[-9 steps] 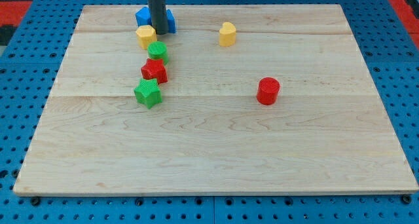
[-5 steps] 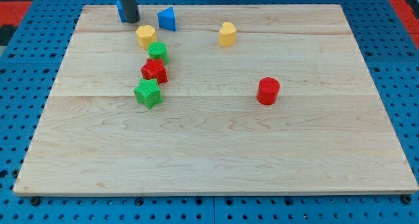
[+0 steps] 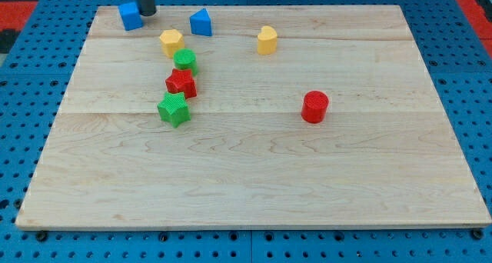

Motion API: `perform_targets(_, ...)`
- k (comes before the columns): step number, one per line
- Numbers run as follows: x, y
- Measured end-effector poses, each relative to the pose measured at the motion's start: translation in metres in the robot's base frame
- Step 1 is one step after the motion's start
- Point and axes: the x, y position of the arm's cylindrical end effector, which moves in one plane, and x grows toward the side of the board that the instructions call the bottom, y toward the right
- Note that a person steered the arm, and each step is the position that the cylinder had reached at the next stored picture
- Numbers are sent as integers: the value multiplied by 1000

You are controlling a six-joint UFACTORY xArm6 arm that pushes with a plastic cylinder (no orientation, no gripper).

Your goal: Push the blue and yellow blocks in different directions

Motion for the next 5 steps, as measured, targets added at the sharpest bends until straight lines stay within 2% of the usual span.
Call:
perform_targets(4,70,13)
perform_targets(5,70,44)
